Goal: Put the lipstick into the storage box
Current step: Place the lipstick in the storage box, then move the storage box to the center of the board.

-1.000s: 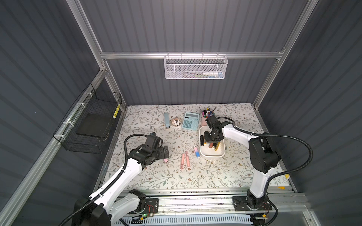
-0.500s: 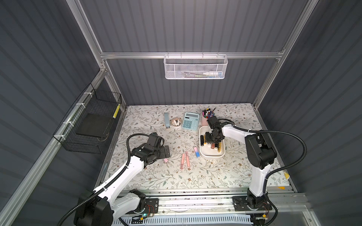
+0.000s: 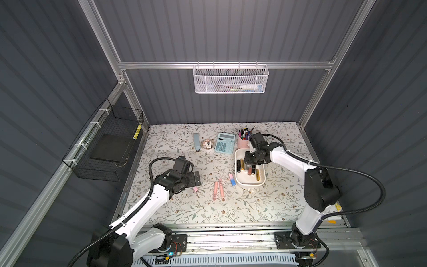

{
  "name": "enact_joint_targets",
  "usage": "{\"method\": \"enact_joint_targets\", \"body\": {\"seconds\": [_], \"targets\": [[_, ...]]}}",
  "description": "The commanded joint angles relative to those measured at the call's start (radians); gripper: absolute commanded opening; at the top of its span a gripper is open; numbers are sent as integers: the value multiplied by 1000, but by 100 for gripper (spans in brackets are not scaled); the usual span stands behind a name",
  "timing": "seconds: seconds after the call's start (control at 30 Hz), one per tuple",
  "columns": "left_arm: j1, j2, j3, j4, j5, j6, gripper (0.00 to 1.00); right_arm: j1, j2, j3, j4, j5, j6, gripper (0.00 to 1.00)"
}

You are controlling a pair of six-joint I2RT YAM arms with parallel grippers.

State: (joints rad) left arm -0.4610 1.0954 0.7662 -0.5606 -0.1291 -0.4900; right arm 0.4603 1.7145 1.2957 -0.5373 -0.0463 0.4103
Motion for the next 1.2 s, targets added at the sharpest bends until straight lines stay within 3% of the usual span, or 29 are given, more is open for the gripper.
{"method": "enact_joint_targets", "body": {"seconds": [0.0,0.27,0.6,0.9,1.17], "targets": [[7,-32,17,-16,17,-4,100,52,-74,-32,-46,17,1,43],[7,-98,1,-40,13,-20,100,260,-167,-116,-44,76,90,42],[7,-151,-7,-74,11,-21,100,442,-11,-90,-22,108,150,38],[7,-171,-5,-91,0,-16,100,463,121,-3,-66,184,137,38],[7,-152,2,-87,-2,-8,100,414,181,41,-99,212,126,39]]}}
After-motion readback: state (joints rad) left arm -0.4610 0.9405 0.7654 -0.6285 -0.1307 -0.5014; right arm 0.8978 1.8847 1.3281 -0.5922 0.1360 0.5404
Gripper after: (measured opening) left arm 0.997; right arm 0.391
